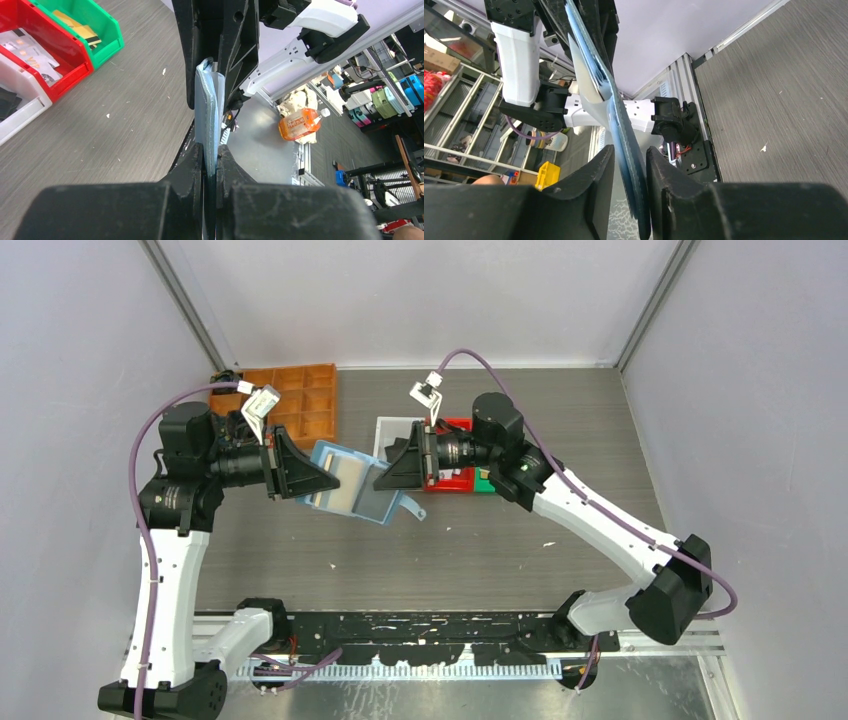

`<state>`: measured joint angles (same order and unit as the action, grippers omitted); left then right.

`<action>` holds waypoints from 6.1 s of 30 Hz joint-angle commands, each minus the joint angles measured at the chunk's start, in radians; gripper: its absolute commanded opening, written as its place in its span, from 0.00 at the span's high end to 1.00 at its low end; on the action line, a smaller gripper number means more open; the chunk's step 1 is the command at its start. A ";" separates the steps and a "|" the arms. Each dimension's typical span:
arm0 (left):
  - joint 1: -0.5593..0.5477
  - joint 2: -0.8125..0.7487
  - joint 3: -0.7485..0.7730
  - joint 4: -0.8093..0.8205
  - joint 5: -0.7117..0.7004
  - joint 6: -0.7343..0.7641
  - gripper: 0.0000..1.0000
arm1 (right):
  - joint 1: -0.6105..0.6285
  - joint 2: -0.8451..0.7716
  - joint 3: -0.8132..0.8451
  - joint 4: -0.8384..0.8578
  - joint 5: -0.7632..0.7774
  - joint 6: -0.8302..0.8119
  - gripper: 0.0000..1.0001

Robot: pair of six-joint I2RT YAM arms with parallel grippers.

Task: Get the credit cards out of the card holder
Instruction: Remove the credit card from the card holder.

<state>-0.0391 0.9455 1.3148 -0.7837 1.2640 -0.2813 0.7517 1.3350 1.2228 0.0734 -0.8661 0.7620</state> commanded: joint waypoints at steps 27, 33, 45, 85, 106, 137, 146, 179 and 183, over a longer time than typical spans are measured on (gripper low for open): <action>0.001 -0.035 -0.023 0.397 0.139 -0.458 1.00 | 0.007 -0.255 -0.208 0.236 0.094 0.022 0.81; 0.002 -0.037 -0.029 0.404 0.134 -0.458 1.00 | 0.006 -0.239 -0.191 0.244 0.151 0.046 0.53; 0.001 -0.032 -0.041 0.417 0.131 -0.459 1.00 | 0.016 -0.243 -0.214 0.412 0.080 0.133 0.74; -0.404 0.070 0.033 -0.501 -0.322 0.710 0.35 | 0.273 0.179 0.637 -1.049 0.174 -0.625 0.99; -0.404 0.086 0.004 -0.445 -0.340 0.583 0.78 | 0.287 0.144 0.653 -1.048 0.208 -0.617 0.91; -0.404 0.095 0.158 -0.484 -0.125 0.508 1.00 | 0.203 -0.076 0.279 -0.579 0.193 -0.423 0.47; -0.404 0.111 0.203 -0.561 -0.133 0.591 1.00 | 0.190 -0.114 0.293 -0.724 0.252 -0.539 0.40; -0.400 0.106 0.137 -0.256 -0.101 0.200 1.00 | 0.185 -0.418 -0.264 0.149 0.389 -0.197 0.25; -0.400 0.103 0.139 -0.271 -0.097 0.218 1.00 | 0.186 -0.417 -0.244 0.144 0.357 -0.189 0.28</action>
<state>-0.4324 1.0626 1.4445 -1.0443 1.1244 -0.0952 0.9386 0.9192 0.9012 0.0990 -0.5167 0.5446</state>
